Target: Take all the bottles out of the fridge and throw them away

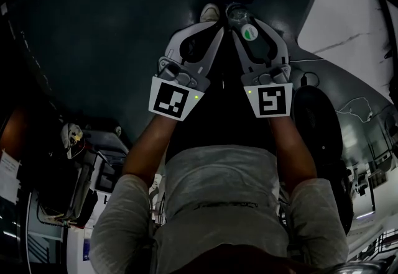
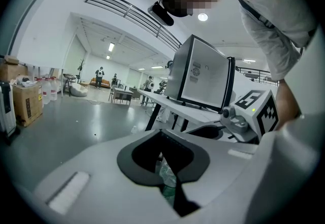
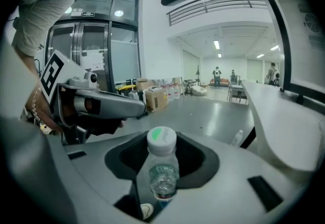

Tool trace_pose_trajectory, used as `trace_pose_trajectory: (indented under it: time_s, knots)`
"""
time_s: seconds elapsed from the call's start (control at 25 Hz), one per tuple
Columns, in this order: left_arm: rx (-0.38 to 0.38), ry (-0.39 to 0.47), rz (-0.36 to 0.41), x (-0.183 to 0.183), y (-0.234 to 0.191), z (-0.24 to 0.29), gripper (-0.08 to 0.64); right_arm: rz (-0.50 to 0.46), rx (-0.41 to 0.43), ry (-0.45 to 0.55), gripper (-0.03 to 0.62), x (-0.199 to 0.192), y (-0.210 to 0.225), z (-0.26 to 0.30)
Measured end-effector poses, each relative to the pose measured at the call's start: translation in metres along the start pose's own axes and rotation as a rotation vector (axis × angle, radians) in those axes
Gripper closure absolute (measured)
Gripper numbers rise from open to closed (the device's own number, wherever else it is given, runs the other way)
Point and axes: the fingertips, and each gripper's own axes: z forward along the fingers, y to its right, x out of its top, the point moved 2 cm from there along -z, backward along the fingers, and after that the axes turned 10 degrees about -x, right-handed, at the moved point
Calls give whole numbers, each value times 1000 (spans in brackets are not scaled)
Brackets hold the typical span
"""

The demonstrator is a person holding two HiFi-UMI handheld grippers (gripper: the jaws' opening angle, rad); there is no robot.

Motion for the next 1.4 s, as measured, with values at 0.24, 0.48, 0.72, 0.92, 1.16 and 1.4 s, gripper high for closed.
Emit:
trace_pose_trajectory:
  time_s: [0.24,0.48,0.72,0.92,1.16,1.4]
  knots:
    - [-12,-3,12,-17,-7,8,554,-16,-6,-21,431,-27,0,16]
    - [-9,-22,6,-40,-21,19,554,-32,-13,-24,431,-45,4,31]
    - [10,-43,-22,-61,-31,32,554,-18,-19,-48,431,-63,7,41]
    - [23,-46,-25,-80,-40,42,554,-11,-27,-60,431,-82,11,56]
    - [40,-61,-61,-103,-48,46,554,4,-43,-76,431,-100,17,68]
    - [37,-65,-45,-108,-47,46,554,19,-57,-86,431,-109,17,71]
